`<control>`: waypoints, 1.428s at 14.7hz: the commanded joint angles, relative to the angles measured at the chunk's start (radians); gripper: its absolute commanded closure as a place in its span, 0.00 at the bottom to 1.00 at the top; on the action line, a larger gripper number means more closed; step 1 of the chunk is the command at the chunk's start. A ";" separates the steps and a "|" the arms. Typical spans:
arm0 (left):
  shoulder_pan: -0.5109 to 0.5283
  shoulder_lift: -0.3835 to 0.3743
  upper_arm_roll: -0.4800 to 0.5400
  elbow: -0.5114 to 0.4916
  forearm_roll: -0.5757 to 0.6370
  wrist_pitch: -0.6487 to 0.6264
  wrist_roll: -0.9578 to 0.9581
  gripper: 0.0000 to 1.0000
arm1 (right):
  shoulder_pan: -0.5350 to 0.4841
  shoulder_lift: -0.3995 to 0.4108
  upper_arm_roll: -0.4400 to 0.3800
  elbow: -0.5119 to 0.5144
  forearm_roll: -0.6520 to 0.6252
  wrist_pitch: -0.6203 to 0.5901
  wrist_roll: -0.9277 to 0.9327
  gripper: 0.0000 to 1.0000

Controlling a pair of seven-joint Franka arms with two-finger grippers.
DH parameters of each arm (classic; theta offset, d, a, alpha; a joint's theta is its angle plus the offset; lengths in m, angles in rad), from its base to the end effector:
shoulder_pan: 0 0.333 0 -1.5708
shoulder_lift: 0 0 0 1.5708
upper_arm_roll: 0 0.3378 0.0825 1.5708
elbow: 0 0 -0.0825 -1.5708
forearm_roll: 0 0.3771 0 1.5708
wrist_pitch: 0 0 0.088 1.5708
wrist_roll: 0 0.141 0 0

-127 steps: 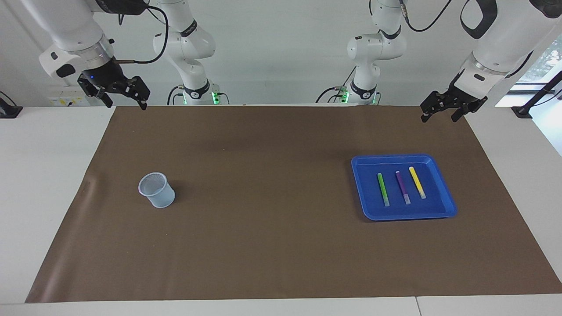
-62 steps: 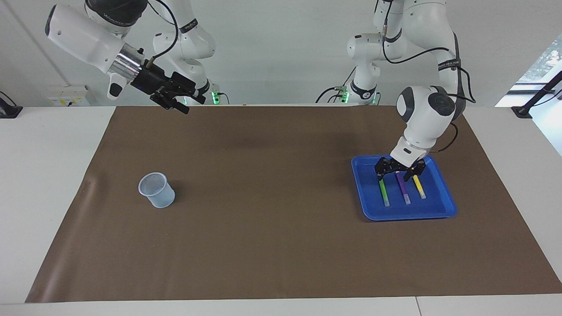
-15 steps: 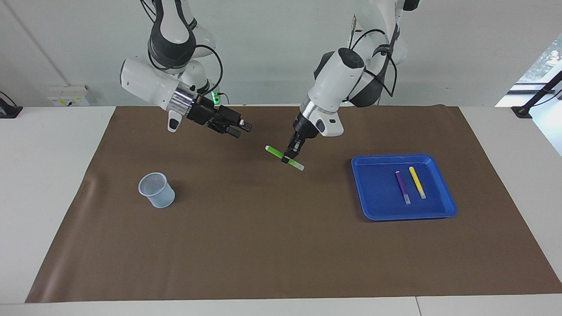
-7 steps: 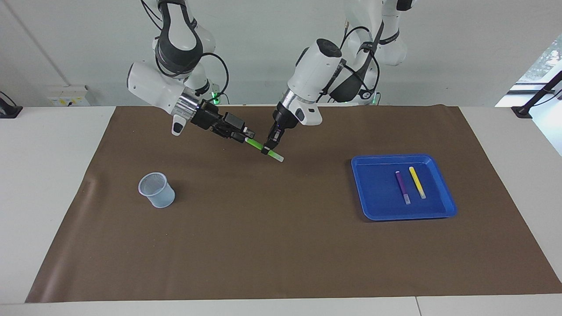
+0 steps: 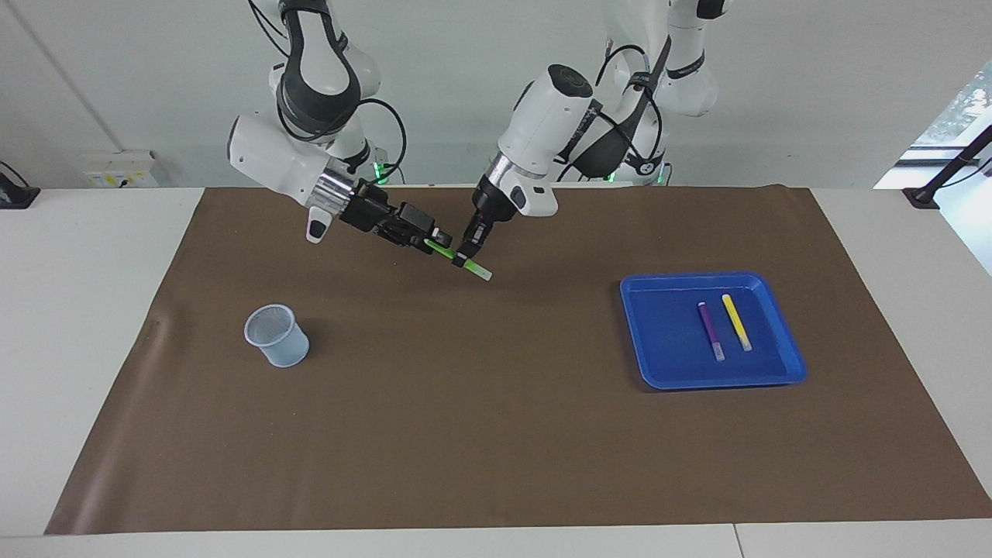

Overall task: Transfer and insert pens with both arms
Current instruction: 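Close the right gripper on the green pen and open the left gripper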

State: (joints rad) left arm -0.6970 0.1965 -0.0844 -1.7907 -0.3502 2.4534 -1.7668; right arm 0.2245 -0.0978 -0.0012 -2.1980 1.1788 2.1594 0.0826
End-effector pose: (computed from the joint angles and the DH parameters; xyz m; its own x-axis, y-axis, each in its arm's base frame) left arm 0.4712 -0.4728 0.4865 0.3893 0.8291 -0.4014 0.9057 -0.2650 0.3310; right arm 0.5065 0.1799 0.4590 0.8844 -0.3558 -0.3020 -0.4450 -0.4480 -0.7754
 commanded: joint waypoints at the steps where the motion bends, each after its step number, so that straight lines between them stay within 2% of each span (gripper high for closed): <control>1: -0.018 0.011 0.014 0.002 -0.019 0.019 -0.003 1.00 | -0.010 -0.005 0.001 -0.002 0.028 -0.018 -0.009 0.37; 4: -0.018 0.009 0.014 -0.004 -0.019 0.018 0.004 1.00 | -0.010 -0.007 0.000 -0.002 0.024 -0.033 -0.014 0.39; 6: -0.018 0.007 0.014 -0.007 -0.019 0.018 0.006 1.00 | -0.014 -0.007 -0.002 -0.002 0.024 -0.033 -0.015 0.50; 12: -0.018 0.006 0.014 -0.009 -0.019 0.018 0.007 1.00 | -0.017 -0.005 0.000 -0.002 0.016 -0.023 -0.020 0.54; 13: -0.018 0.006 0.014 -0.009 -0.019 0.018 0.006 1.00 | -0.017 -0.005 0.000 -0.002 0.016 -0.023 -0.020 0.63; 14: -0.018 0.006 0.014 -0.009 -0.019 0.018 0.007 1.00 | -0.017 -0.005 0.000 -0.002 0.016 -0.023 -0.020 0.79; 15: -0.018 0.006 0.014 -0.010 -0.019 0.018 0.007 1.00 | -0.017 -0.005 0.000 -0.002 0.016 -0.026 -0.020 1.00; 21: -0.018 0.001 0.014 -0.018 -0.018 0.013 0.017 1.00 | -0.017 -0.004 0.000 0.000 0.016 -0.029 -0.021 1.00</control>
State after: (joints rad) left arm -0.6985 0.2002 -0.0764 -1.7912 -0.3527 2.4634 -1.7672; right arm 0.2162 -0.0956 -0.0067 -2.2051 1.1811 2.1393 0.0815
